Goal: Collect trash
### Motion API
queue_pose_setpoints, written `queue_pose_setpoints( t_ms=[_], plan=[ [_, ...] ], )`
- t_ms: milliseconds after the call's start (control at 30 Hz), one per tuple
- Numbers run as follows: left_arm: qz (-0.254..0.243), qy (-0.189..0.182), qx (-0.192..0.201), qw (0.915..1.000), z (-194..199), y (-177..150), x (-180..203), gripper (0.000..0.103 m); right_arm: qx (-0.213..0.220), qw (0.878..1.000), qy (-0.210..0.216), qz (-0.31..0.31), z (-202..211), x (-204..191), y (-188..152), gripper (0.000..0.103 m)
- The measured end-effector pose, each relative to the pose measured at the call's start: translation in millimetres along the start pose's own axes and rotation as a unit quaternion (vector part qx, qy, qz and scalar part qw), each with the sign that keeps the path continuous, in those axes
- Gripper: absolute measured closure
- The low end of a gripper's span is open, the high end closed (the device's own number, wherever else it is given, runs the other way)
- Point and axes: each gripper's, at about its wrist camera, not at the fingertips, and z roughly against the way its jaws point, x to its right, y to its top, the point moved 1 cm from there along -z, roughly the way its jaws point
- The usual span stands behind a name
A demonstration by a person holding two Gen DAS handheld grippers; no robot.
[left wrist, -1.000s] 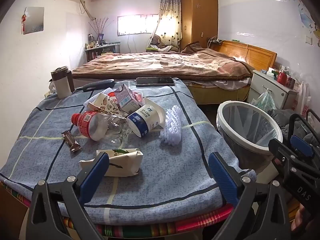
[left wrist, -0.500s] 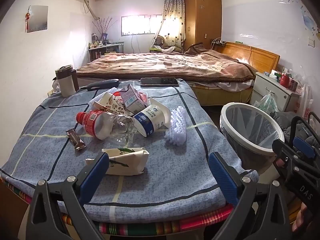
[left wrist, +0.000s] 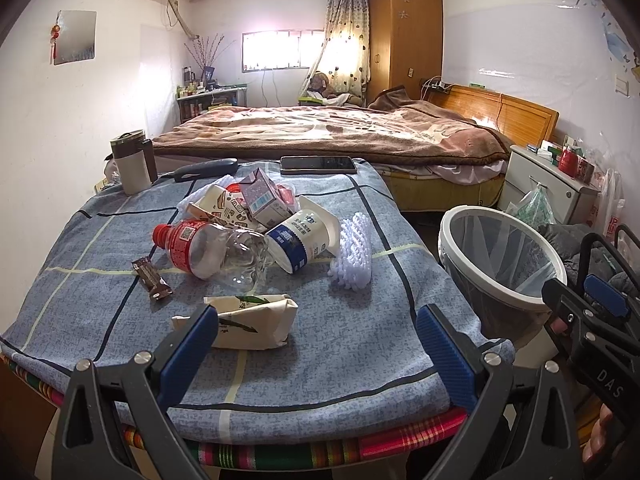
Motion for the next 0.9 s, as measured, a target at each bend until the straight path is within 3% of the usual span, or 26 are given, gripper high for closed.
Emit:
queue_pose_setpoints(
  t_ms=[900],
  plan=[
    [-0.001, 0.006, 0.003, 1.0000, -2.5, 5.0, 0.8, 0.002, 0.001, 1.000, 0.000, 0.000, 1.6, -1.7, -0.1, 0.027]
  ],
)
